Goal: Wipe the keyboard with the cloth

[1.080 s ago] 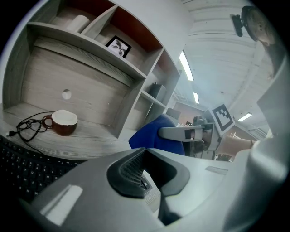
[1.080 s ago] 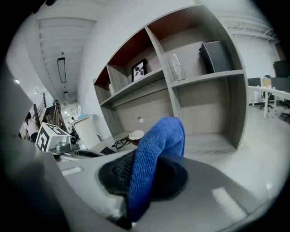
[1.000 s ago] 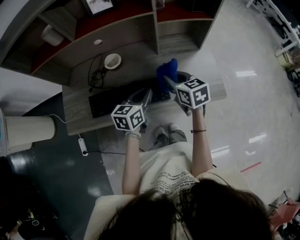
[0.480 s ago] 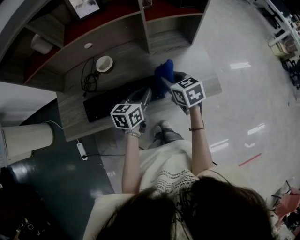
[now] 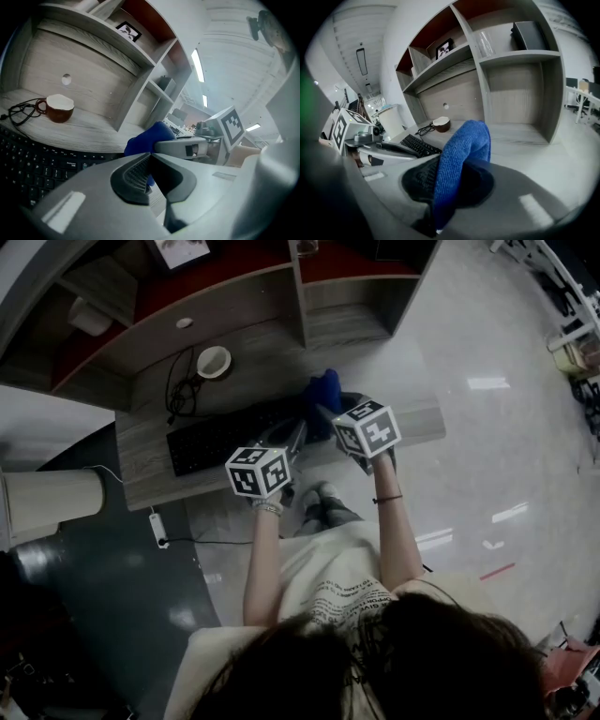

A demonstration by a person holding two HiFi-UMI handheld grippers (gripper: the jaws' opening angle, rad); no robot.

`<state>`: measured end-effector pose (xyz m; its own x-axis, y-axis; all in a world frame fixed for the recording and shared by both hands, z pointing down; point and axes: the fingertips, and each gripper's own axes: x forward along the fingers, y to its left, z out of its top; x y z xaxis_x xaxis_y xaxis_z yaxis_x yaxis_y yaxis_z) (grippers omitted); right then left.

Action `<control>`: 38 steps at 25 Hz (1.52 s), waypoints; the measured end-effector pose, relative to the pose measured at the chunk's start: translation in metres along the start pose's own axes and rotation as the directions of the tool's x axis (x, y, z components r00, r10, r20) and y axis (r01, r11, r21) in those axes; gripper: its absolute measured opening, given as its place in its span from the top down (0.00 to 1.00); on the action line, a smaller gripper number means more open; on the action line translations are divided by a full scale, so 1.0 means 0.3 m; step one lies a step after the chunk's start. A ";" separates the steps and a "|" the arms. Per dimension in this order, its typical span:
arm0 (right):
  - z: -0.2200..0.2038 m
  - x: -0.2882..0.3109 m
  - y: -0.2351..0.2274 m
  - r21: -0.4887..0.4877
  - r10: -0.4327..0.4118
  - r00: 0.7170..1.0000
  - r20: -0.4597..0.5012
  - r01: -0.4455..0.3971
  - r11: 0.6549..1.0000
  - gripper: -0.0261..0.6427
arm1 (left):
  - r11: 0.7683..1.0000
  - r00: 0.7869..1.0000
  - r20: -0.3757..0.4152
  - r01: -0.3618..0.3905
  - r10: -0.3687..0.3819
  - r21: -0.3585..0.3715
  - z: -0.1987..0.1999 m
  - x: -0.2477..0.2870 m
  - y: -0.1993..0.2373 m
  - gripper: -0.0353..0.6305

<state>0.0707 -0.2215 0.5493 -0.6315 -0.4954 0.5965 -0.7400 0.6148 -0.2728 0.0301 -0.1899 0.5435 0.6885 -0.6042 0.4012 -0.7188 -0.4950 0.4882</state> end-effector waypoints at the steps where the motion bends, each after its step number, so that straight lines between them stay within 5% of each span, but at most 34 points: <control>1: 0.000 0.006 0.005 -0.003 0.009 1.000 -0.003 -0.009 1.000 0.87 | 1.000 1.000 0.002 -0.006 0.006 -0.003 -0.002 -0.002 0.004 0.94; 23: -0.006 0.095 0.070 -0.027 0.159 0.986 -0.051 -0.160 0.987 0.87 | 0.987 0.986 0.075 -0.145 0.150 -0.073 -0.005 -0.057 0.083 0.94; 38: -0.012 0.155 0.175 -0.041 0.166 0.983 -0.075 -0.169 0.985 0.87 | 0.988 0.988 0.081 -0.124 0.131 -0.088 -0.016 -0.112 0.135 0.94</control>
<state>0.0032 -0.2101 0.5654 -0.7265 -0.3390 0.5978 -0.6122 0.7144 -0.3389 -0.0218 -0.1866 0.5536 0.5785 -0.7124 0.3973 -0.7871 -0.3597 0.5011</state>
